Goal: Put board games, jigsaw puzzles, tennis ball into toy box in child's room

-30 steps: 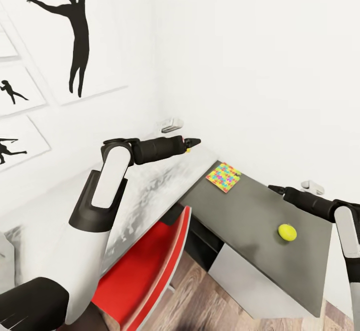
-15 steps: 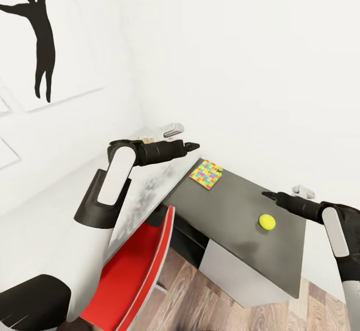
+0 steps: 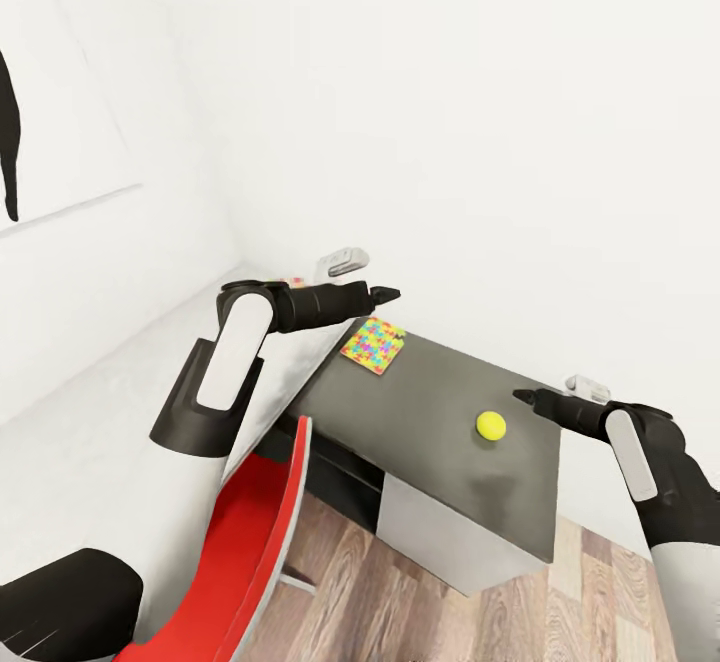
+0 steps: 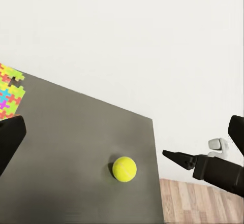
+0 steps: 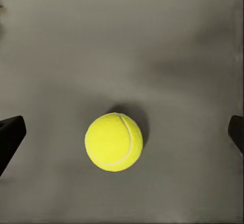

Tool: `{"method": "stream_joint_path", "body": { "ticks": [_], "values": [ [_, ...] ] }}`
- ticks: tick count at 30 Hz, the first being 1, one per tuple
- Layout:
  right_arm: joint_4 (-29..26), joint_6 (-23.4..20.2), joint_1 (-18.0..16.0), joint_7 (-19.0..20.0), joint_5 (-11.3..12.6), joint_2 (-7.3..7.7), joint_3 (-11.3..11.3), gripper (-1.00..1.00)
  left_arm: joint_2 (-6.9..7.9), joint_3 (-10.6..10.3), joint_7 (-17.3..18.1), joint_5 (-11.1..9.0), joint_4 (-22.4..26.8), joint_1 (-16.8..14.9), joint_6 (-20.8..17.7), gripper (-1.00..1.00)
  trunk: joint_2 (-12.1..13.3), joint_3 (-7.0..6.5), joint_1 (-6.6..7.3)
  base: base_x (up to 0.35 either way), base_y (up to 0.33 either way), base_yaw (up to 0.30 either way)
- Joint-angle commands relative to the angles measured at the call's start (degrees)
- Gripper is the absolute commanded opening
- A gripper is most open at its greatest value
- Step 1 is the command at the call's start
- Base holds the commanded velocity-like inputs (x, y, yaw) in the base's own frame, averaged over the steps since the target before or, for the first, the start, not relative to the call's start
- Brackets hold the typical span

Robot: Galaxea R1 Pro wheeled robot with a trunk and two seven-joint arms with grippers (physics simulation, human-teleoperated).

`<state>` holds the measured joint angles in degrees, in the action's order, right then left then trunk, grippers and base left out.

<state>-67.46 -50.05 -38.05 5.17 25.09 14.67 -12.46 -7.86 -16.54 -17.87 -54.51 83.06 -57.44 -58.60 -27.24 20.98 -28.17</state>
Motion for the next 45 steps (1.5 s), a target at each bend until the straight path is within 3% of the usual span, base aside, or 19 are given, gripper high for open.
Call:
{"method": "stream_joint_path", "body": {
  "ticks": [1, 7, 12, 21, 27, 34, 38, 40, 41, 43, 45],
  "values": [
    [0.35, -0.12, -0.37, -0.49, -0.50, -0.17, 0.45, 1.00, 0.00, -0.01, -0.60, -0.88, 0.23, 0.15, -0.15, 1.00, -0.10, 0.09, -0.03, 0.000, 0.000, -0.180],
    [1.21, 0.30, -1.21, -3.21, -0.50, -1.36, 2.52, 1.00, 0.23, -0.05, -0.61, -2.33, 2.76, 1.70, -0.18, 1.00, -0.10, 0.09, -0.03, 0.000, 0.000, -0.107],
    [1.56, 1.11, -2.72, -5.39, -0.59, -3.82, 3.58, 1.00, 0.48, -0.02, -0.63, -3.77, 5.33, 2.88, -0.19, 1.00, -0.10, 0.09, -0.03, 0.000, 0.000, -0.044],
    [1.74, 3.43, -4.01, -8.28, -0.51, -6.47, 5.37, 1.00, 1.09, 0.29, -0.85, -6.40, 6.34, 1.88, -0.26, 1.00, -0.10, 0.09, -0.03, 0.000, 0.000, -0.015],
    [1.84, 4.74, -4.46, -9.13, -0.52, -8.68, 10.29, 1.00, 1.63, 0.60, -5.62, -7.54, 4.79, -0.10, -0.19, 1.00, -0.10, 0.09, -0.03, 0.000, 0.000, -0.004],
    [3.68, 5.84, -6.80, -9.32, -0.30, -9.53, 12.37, 1.00, 1.66, 0.30, -9.25, -8.34, 2.23, -0.55, -0.14, 1.00, -0.10, 0.09, -0.03, 0.000, 0.000, -0.001],
    [5.39, 6.26, -8.75, -9.37, -0.33, -9.91, 12.90, 1.00, 1.69, -0.06, -10.19, -10.26, 1.80, -0.56, -0.09, 1.00, -0.10, 0.09, -0.03, 0.000, 0.000, 0.000],
    [6.71, 6.68, -9.85, -9.43, -0.37, -10.28, 13.12, 1.00, 1.73, -0.08, -10.58, -12.61, 1.88, -0.53, -0.08, 1.00, -0.10, 0.09, -0.03, 0.000, 0.000, 0.000],
    [6.71, 6.68, -9.85, -9.43, -0.37, -10.28, 13.12, 1.00, 1.73, -0.08, -10.58, -12.61, 1.88, -0.53, -0.08, 1.00, -0.10, 0.09, -0.03, 0.000, 0.000, 0.000],
    [8.27, 7.04, -10.79, -9.63, -0.38, -10.66, 13.17, 1.00, 1.75, -0.15, -11.07, -14.88, 2.11, -0.52, -0.17, 1.00, -0.10, 0.09, -0.03, 0.000, 0.000, 0.000],
    [9.21, 7.17, -11.28, -9.91, -0.37, -10.81, 13.15, 1.00, 1.76, -0.17, -11.43, -15.73, 2.29, -0.51, -0.21, 1.00, -0.10, 0.09, -0.03, 0.000, 0.000, 0.000]
  ]
}}
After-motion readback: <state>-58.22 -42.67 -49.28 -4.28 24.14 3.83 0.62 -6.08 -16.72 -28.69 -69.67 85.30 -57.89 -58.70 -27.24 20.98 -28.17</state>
